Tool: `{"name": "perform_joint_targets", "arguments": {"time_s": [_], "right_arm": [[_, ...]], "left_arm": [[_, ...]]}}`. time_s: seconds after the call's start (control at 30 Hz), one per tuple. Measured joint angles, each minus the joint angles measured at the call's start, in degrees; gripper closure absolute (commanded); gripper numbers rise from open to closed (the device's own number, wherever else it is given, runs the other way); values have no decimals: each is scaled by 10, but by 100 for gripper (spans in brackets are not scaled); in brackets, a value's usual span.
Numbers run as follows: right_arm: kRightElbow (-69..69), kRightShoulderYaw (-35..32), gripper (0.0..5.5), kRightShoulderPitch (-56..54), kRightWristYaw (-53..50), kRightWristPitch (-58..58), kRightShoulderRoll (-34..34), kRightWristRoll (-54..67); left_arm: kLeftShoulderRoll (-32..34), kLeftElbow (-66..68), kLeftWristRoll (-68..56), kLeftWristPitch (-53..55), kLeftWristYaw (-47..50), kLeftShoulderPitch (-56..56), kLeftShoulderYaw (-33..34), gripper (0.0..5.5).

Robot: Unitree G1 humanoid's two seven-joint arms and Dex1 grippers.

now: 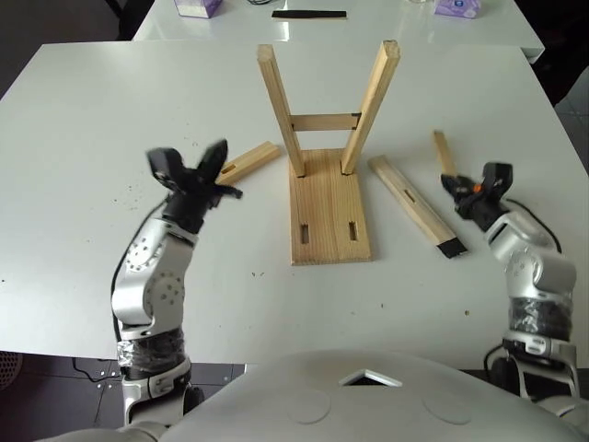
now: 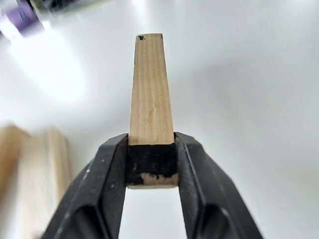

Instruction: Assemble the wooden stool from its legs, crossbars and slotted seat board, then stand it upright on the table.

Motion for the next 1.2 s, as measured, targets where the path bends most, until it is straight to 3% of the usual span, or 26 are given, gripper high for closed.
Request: {"name": "perform_joint_targets", "arguments": {"time_s": [0.13, 0.2, 0.37, 0.53, 0.77, 1.2], "right_arm": [[3, -76, 420, -144, 1, 30, 13, 154], [-26, -93, 420, -213, 17, 57, 18, 256], [-150, -32, 420, -215, 110, 174, -5, 425], [-185, 33, 420, -162, 173, 240, -63, 440], [-176, 91, 420, -175, 252, 247, -98, 429], [-166, 134, 420, -182, 355, 248, -153, 403]], "left_arm": [[4, -18, -124, 25, 9, -47, 38, 550], [13, -26, -199, 50, 15, -88, 39, 522], [46, -37, -349, 89, 27, -163, 38, 441], [92, -37, -478, 132, 47, -185, 31, 369], [154, -13, -583, 191, 63, -210, -15, 260], [187, 2, -570, 221, -7, -225, -51, 258]]}}
